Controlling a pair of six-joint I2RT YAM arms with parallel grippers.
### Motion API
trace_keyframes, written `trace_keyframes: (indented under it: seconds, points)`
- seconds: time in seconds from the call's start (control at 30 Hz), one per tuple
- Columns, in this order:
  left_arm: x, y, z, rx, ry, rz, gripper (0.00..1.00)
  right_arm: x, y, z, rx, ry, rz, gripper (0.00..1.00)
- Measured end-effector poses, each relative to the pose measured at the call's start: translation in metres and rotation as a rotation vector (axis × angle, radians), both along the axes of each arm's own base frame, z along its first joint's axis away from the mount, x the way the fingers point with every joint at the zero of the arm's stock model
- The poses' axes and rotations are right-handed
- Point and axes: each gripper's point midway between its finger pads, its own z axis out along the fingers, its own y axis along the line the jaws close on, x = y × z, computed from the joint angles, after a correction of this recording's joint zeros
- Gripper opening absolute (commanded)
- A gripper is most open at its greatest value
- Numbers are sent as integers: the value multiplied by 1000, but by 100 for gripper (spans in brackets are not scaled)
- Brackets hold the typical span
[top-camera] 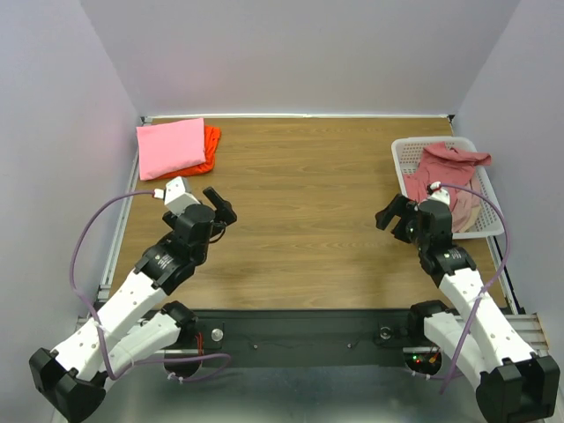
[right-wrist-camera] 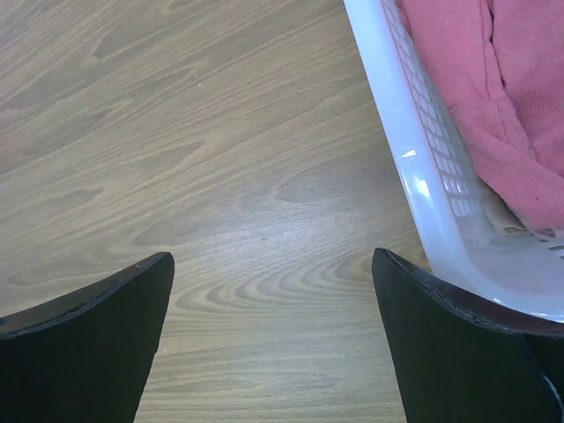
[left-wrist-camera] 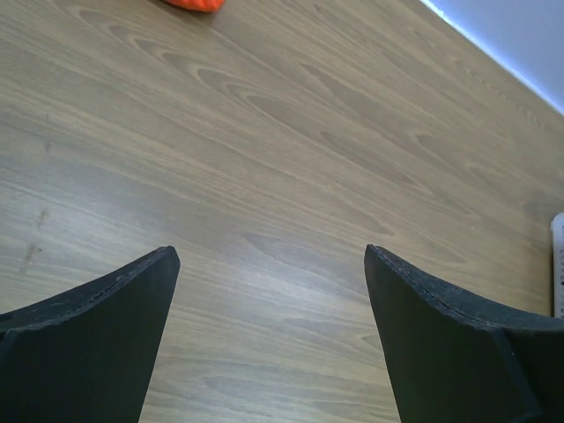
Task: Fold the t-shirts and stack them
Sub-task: Grab the tshirt from the pile
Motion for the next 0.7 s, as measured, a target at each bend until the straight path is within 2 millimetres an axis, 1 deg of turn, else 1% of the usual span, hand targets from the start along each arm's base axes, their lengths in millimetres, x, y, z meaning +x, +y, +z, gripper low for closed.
trace_keyframes:
  seconds: [0.07, 0.13, 0.27, 0.37, 0.43, 0.47, 0.5, 0.53, 0.57, 0.6, 0.63, 0.7]
  points:
    - [-3, 5, 1, -15, -15, 21, 98, 0, 0, 1, 1, 2, 1, 100]
    - [-5, 8, 1, -25, -22, 32, 99, 4, 2, 8, 5, -4, 7, 100]
    - [-8, 10, 0, -34, -30, 37, 98, 21, 5, 38, 13, -41, 6, 100]
    - [-7, 10, 0, -32, -30, 39, 98, 39, -4, 62, 0, -62, -65, 100]
    - [-6, 10, -2, -28, -24, 40, 99, 63, -13, 83, -25, -63, -142, 100]
    - [-6, 10, -3, -25, -21, 40, 99, 72, -17, 89, -35, -58, -169, 100]
    - [-6, 10, -5, -21, -16, 40, 98, 87, -22, 92, -46, -46, -199, 100]
    - [-5, 9, -6, -17, -11, 41, 98, 97, -26, 92, -52, -38, -220, 100]
    - [-5, 9, -8, -14, -7, 41, 98, 110, -34, 89, -55, -19, -251, 100]
    - [-4, 9, -9, -9, -1, 41, 99, 125, -43, 78, -58, 28, -286, 100]
    - [-4, 8, -10, -8, 1, 40, 99, 128, -54, 75, -58, 36, -315, 100]
    - [-3, 8, -12, -4, 6, 40, 99, 143, -80, 57, -57, 98, -385, 100]
